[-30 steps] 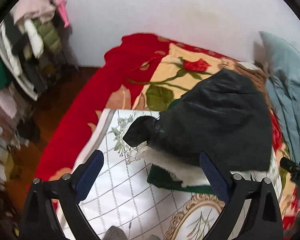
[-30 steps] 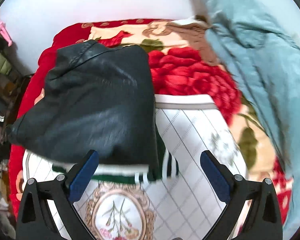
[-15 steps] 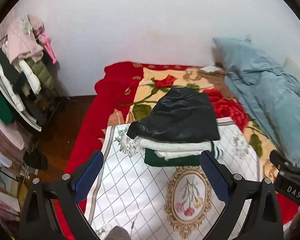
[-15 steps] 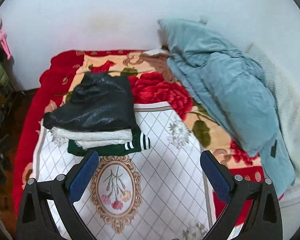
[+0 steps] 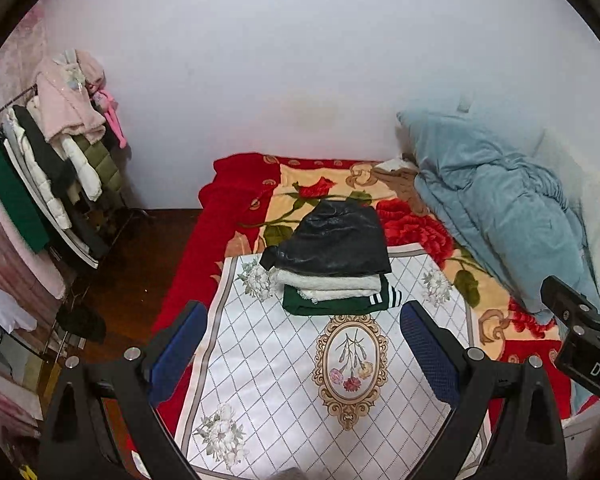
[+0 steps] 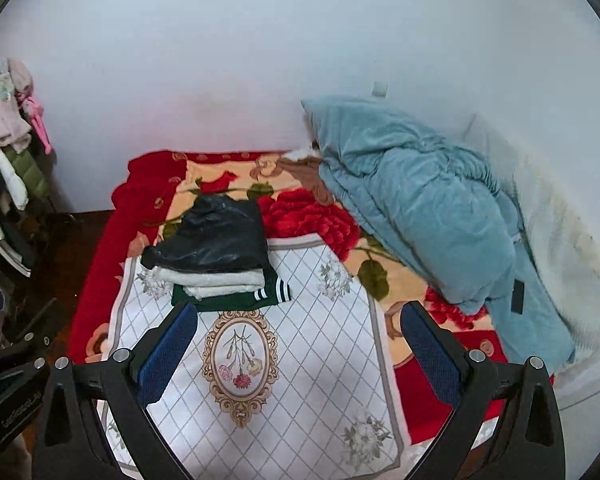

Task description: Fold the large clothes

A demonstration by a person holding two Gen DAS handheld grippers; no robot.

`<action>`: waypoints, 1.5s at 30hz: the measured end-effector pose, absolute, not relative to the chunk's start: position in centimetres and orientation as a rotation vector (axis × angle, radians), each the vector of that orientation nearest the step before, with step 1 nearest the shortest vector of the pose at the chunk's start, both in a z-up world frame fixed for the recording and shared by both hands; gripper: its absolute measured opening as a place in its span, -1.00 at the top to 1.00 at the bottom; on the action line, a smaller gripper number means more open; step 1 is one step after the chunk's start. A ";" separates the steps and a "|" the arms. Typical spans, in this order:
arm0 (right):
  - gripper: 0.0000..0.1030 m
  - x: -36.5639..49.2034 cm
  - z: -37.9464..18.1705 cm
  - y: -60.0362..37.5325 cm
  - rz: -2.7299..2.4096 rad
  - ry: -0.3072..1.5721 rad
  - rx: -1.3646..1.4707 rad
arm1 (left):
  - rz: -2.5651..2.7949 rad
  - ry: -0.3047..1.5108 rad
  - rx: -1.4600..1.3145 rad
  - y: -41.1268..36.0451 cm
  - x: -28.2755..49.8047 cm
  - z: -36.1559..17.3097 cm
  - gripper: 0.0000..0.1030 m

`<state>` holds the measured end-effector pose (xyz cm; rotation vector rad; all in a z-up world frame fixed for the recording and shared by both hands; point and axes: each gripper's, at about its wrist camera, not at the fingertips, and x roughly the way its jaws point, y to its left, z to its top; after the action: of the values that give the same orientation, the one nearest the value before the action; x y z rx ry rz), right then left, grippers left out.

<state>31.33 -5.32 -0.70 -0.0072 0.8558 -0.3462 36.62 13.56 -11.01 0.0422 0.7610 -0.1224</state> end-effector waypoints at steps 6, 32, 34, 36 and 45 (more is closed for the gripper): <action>-0.99 27.1 3.5 -4.9 -0.324 0.842 0.003 | -0.121 0.766 0.041 13.6 33.9 -8.8 -0.91; -0.99 23.3 9.0 -4.7 -0.277 0.794 -0.018 | -0.057 0.728 0.013 13.9 30.2 -5.6 -0.92; -0.99 23.5 9.1 -4.7 -0.270 0.793 -0.015 | -0.055 0.725 0.014 13.9 30.1 -5.6 -0.92; -0.99 23.6 9.2 -4.8 -0.275 0.790 -0.020 | -0.052 0.723 0.013 13.9 30.0 -5.5 -0.92; -0.99 24.0 9.4 -4.6 -0.271 0.784 -0.026 | -0.051 0.711 0.013 13.8 29.6 -4.9 -0.93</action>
<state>24.03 -4.63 9.38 -0.0262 0.7837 -0.2711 29.62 13.76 -4.95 0.0127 0.7106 -0.0512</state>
